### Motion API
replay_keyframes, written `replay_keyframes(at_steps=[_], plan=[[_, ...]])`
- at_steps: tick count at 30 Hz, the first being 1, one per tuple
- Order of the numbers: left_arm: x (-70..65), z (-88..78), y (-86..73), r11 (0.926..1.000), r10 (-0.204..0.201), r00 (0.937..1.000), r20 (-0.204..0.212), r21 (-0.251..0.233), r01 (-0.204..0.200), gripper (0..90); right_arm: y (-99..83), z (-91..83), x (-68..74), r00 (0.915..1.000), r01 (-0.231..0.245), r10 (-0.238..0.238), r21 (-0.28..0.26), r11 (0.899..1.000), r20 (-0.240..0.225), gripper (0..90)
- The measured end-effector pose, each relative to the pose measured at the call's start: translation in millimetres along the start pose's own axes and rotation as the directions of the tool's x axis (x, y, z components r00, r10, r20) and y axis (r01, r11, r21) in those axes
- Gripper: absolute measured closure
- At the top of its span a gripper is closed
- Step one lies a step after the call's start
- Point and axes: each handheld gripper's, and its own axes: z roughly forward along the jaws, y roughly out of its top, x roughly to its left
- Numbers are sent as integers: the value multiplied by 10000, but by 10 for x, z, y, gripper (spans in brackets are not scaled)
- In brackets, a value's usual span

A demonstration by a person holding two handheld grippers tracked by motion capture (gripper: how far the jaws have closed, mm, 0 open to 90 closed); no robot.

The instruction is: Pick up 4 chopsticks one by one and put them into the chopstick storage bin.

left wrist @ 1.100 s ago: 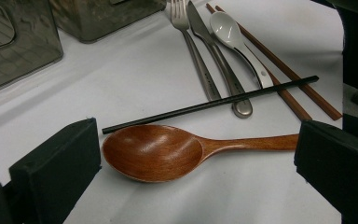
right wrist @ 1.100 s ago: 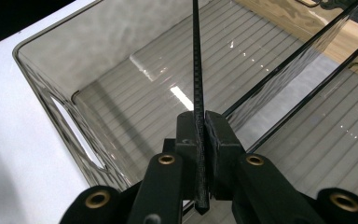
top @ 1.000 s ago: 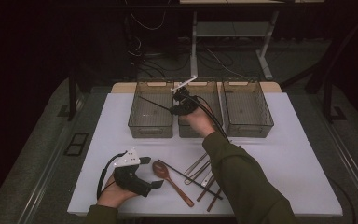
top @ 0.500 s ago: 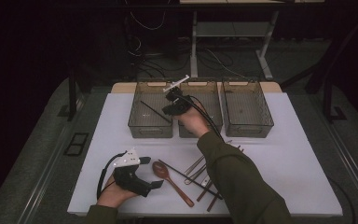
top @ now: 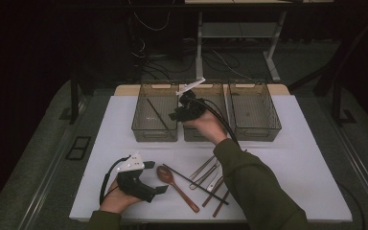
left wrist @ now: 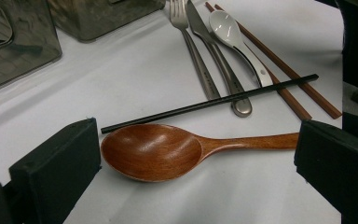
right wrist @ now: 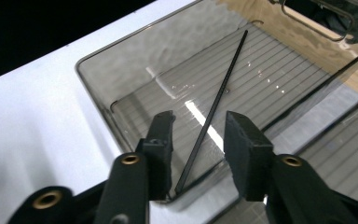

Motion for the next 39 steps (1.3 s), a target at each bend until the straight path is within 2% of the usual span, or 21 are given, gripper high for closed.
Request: replay_keyframes(at_steps=[5, 8, 19, 24, 32, 34, 39], plan=[[-5, 7, 0, 10000, -61, 10000, -21, -20, 61, 0, -99, -125, 19, 9998, 171, -174, -226, 9996, -111, 554], [-13, 11, 0, 9999, -100, 9999, 10, -34, 100, 0, -208, -233, 34, 9993, 152, -162, -313, 9994, -328, 525], [-7, 5, -9, 9997, -212, 9998, -15, -119, 212, 0, -473, -452, 67, 9962, 169, -193, -294, 9994, -846, 487], [-7, 10, -8, 9998, -191, 9998, -3, -55, 191, 0, -622, -581, 117, 9924, 487, -516, -287, 9984, -1117, 463], [-12, 13, -9, 9999, -167, 9999, -5, -40, 167, 0, -866, -709, 200, 9866, 639, -677, -302, 9975, -1484, 454], [-14, 11, -8, 9999, -143, 9999, 2, -31, 143, 0, -932, -740, 231, 9859, 802, -840, -314, 9963, -1447, 440], [-15, 19, -9, 9999, -146, 9999, 23, -19, 146, 0, -1076, -823, 269, 9861, 663, -715, -396, 9970, -1497, 426]])
